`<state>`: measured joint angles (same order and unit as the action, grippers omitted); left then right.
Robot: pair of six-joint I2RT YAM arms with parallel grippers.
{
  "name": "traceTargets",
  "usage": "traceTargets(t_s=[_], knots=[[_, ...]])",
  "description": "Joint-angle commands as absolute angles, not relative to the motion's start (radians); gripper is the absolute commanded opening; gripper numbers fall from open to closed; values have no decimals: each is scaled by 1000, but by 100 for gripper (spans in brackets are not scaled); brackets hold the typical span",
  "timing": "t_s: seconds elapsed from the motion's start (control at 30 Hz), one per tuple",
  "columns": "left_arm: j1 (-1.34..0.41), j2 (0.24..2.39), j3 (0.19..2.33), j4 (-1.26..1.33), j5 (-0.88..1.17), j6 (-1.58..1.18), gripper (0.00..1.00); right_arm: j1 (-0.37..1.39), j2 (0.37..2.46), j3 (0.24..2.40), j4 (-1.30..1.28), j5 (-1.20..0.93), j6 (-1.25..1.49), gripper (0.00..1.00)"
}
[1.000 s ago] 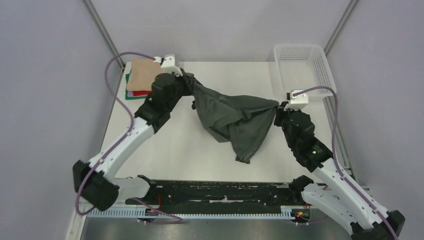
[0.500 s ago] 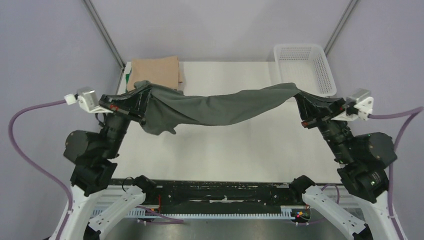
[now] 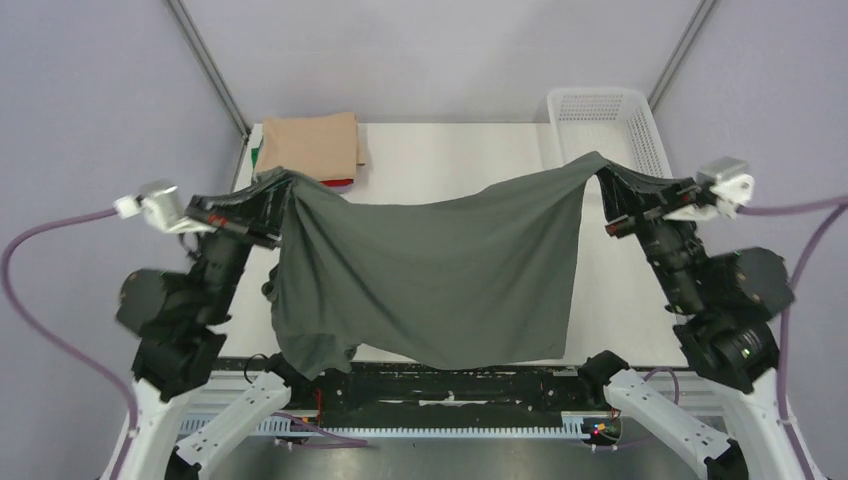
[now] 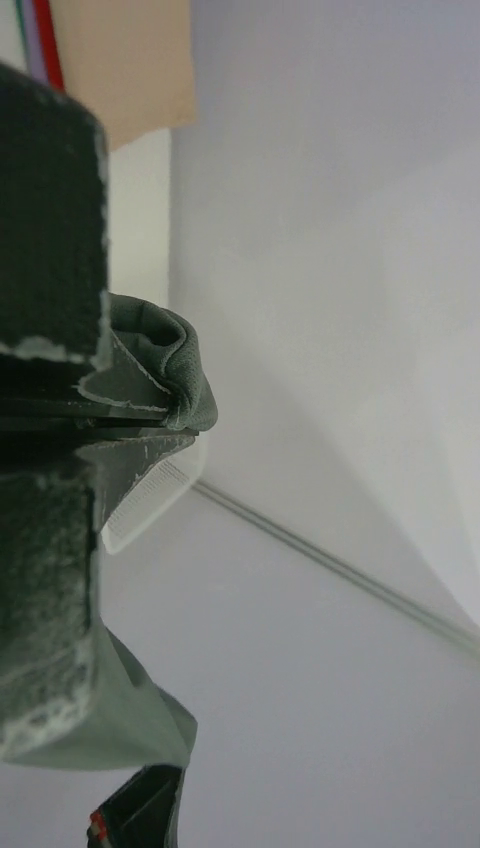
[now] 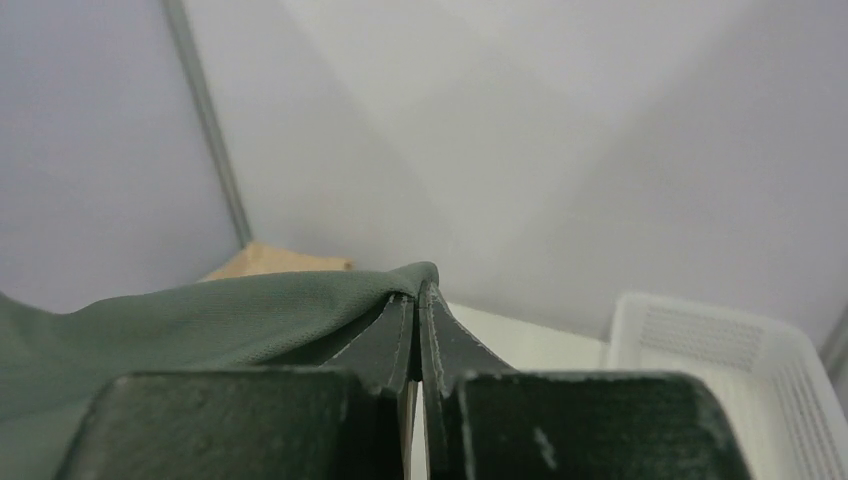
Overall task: Fold and stack the t-shirts
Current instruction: Flatten out the tshirt
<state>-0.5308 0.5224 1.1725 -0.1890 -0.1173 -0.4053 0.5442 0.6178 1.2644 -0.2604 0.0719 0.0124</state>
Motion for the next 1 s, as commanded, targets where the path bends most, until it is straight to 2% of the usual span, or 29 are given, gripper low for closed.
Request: traceTargets(t_s=[0.0, 0.13, 0.2, 0.23, 0.27, 0.3, 0.33, 0.37, 0.4, 0.43, 0.57, 0.97], knots=[[-534, 720, 1079, -195, -349, -382, 2, 543, 758, 1153, -216, 458, -46, 0], [-519, 1067, 1046, -165, -598, -400, 4, 536, 972, 1028, -128, 812, -73, 0], [-475, 1286, 1082, -163, -607, -440, 6, 502, 1121, 992, -86, 882, -58, 0], [-445, 1406, 1115, -163, -575, -465, 11, 471, 1207, 991, -71, 878, -39, 2], [-421, 1507, 1167, -168, -544, -483, 25, 439, 1282, 997, -45, 847, -19, 6], [-398, 1627, 1233, -189, -515, -496, 49, 410, 1371, 1016, -20, 791, -8, 8], [-382, 1717, 1305, -239, -478, -507, 82, 381, 1468, 1055, -22, 739, -2, 17], [-372, 1776, 1390, -304, -453, -524, 99, 366, 1556, 1119, -63, 708, 28, 50], [-371, 1819, 1445, -339, -448, -530, 100, 365, 1618, 1178, -113, 713, 39, 76], [-372, 1832, 1466, -337, -446, -525, 100, 367, 1666, 1229, -148, 716, 47, 96], [-373, 1763, 1392, -248, -394, -504, 100, 368, 1642, 1195, -119, 636, 78, 98], [-422, 1570, 1121, -242, -227, -559, 100, 393, 1257, 709, -20, 77, 221, 98]])
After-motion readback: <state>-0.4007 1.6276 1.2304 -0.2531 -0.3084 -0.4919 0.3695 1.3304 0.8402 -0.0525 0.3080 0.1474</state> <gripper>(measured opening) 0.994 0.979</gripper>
